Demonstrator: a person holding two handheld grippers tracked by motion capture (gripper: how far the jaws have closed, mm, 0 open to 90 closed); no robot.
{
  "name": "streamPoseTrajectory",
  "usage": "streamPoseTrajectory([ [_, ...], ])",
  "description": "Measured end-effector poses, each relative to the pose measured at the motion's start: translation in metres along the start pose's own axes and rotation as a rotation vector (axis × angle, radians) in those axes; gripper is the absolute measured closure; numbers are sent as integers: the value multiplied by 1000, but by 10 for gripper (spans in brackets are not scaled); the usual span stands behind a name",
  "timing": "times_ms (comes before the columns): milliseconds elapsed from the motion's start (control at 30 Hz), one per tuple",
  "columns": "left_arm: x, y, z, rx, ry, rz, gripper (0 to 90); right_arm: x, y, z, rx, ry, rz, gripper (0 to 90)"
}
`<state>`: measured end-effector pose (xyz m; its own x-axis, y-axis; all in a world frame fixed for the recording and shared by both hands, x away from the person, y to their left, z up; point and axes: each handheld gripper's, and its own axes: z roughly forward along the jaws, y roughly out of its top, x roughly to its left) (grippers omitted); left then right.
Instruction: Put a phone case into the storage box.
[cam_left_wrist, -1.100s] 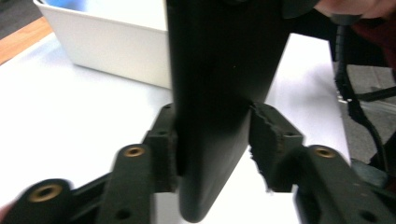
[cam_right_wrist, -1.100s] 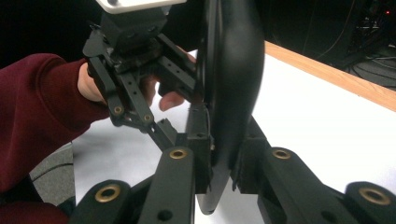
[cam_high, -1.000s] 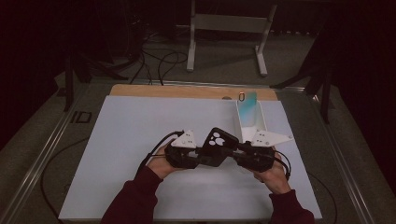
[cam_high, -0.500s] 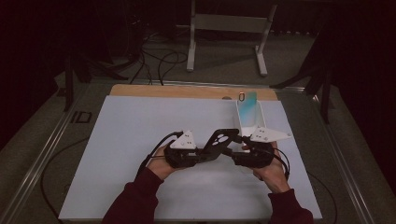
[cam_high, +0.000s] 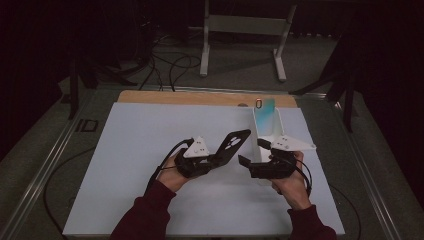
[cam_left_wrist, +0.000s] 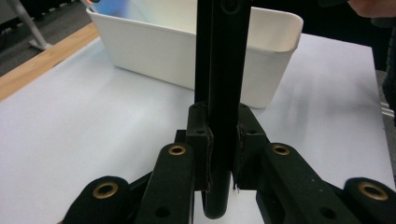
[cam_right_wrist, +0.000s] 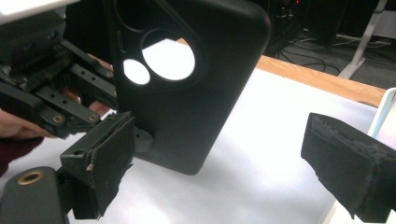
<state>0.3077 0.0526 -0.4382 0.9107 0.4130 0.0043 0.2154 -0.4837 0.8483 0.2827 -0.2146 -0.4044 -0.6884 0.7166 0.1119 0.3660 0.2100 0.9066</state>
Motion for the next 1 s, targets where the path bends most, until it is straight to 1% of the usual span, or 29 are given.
streamPoseTrajectory([
  [200,1,-2,1,5,22,-17,804,0,4,1,-32,-11,37,93],
  [300,-1,-2,2,8,33,-19,804,3,7,2,-41,-20,36,93],
  [367,-2,-2,3,6,35,-20,804,5,9,3,-52,-17,31,93],
  [500,-3,-1,5,2,35,-29,804,9,13,5,-75,-23,45,93],
  [600,-4,-1,6,5,31,-25,804,11,17,7,-91,-23,62,93],
  [733,-6,0,9,3,26,-27,804,12,17,7,-93,-22,68,93],
  [767,-7,1,9,3,24,-24,804,14,20,10,-102,-24,92,93],
  [900,-9,1,12,4,16,-22,804,16,21,13,-111,-29,98,94],
  [1000,-11,1,14,10,8,-17,804,17,21,15,-119,-36,116,95],
])
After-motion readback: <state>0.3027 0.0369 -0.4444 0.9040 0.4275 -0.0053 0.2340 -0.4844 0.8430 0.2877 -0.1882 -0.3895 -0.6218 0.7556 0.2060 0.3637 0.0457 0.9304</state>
